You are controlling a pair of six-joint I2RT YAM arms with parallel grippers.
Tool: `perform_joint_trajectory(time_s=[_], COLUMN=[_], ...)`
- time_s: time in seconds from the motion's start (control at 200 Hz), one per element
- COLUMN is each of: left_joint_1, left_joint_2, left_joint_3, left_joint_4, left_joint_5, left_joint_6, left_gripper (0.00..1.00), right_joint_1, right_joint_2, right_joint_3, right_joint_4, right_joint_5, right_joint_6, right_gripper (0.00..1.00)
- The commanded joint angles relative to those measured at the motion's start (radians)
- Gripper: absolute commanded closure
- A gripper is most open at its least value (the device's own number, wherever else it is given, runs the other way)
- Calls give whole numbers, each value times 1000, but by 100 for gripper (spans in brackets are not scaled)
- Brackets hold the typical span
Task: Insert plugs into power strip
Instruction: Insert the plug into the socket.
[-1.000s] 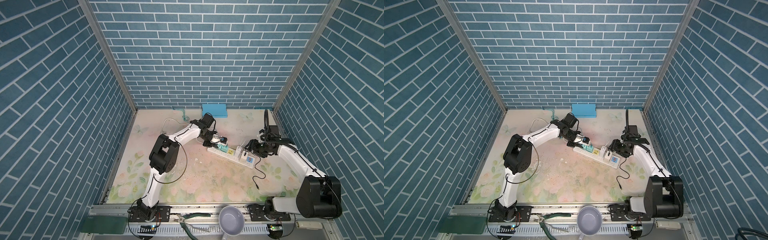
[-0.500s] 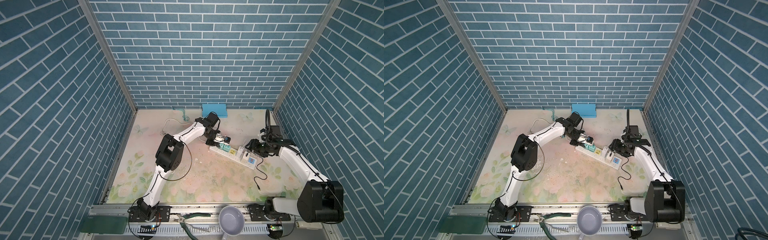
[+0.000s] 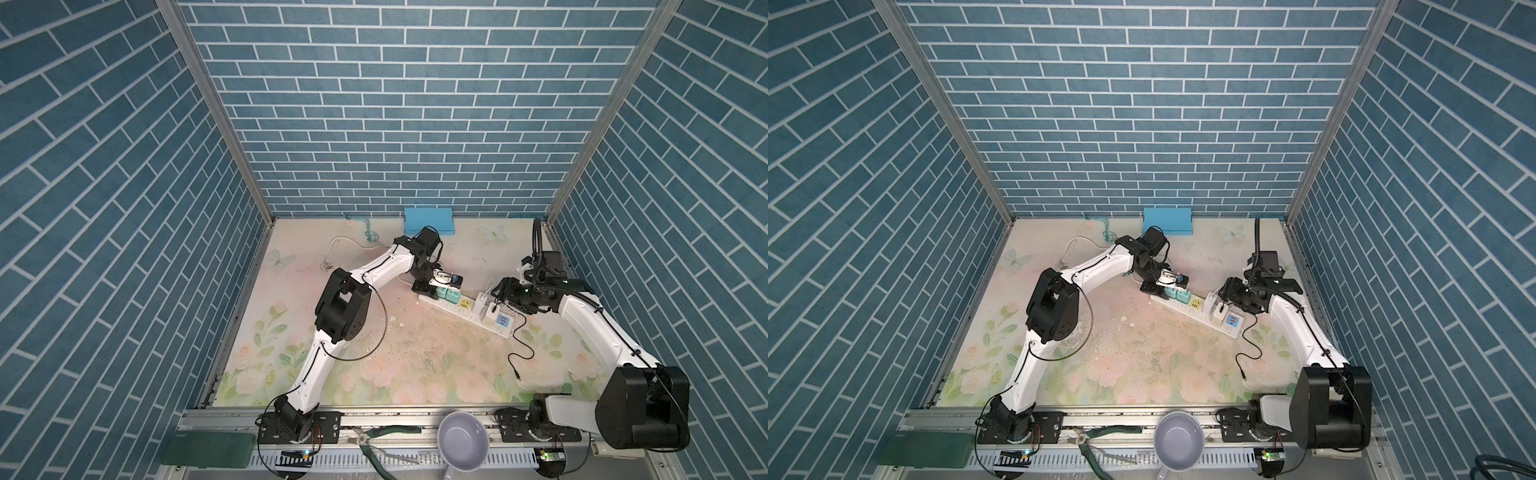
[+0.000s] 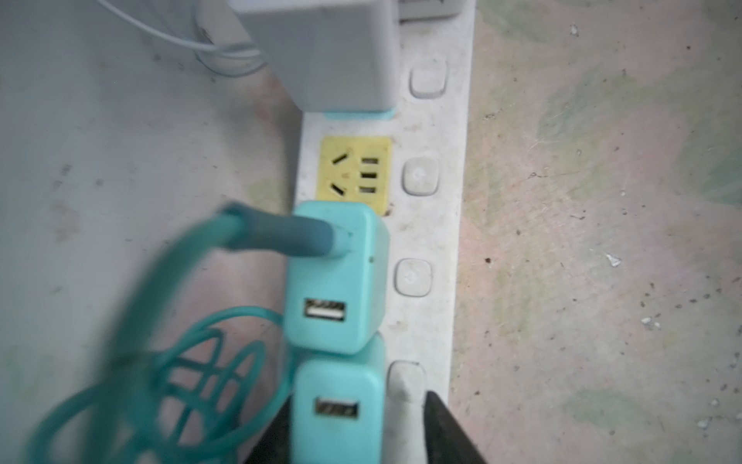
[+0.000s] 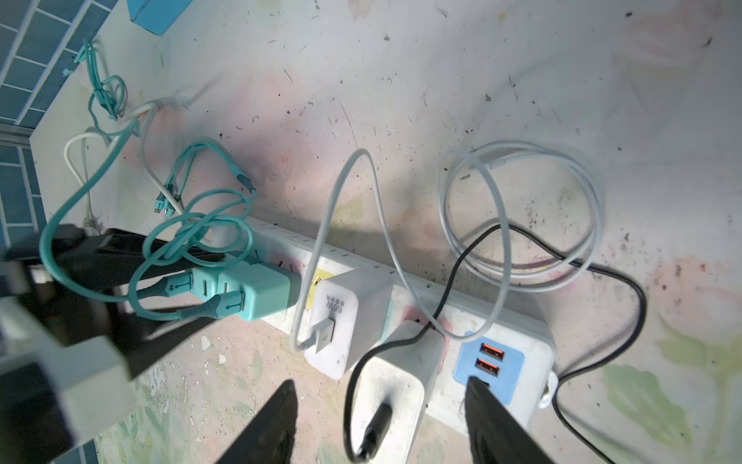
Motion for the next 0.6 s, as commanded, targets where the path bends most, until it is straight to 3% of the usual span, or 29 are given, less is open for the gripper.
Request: perform_joint_trajectory(time_s=[0.0, 0.02, 0.045, 0.19, 0.415, 0.595], left_joint_1=[-16, -16, -15, -3, 66, 98], left_joint_2=[-3, -11, -19, -95, -380, -546], left_joint_3=[-104, -113, -123, -205, -496, -627], left_joint_4=[53, 63, 71, 139, 382, 479], left_joint_5=[-41, -46, -51, -105, -195, -314], left_joint_6=[-60, -66, -75, -150, -337, -463], left_gripper=[1, 0, 0, 0, 0, 0], right_joint_1=[-3, -3, -2, -3, -3, -3], right_joint_2=[-48, -53, -57, -88, -203, -240], right_joint_3=[-15, -15, -15, -25, -78, -74], right_joint_4=[-14, -16, -18, -21, 51, 98], right_joint_5=[20, 21, 28, 98, 282, 331], right_joint_6=[-26, -28, -28, -31, -41, -76], right_gripper=[10, 3, 1, 1, 1, 1])
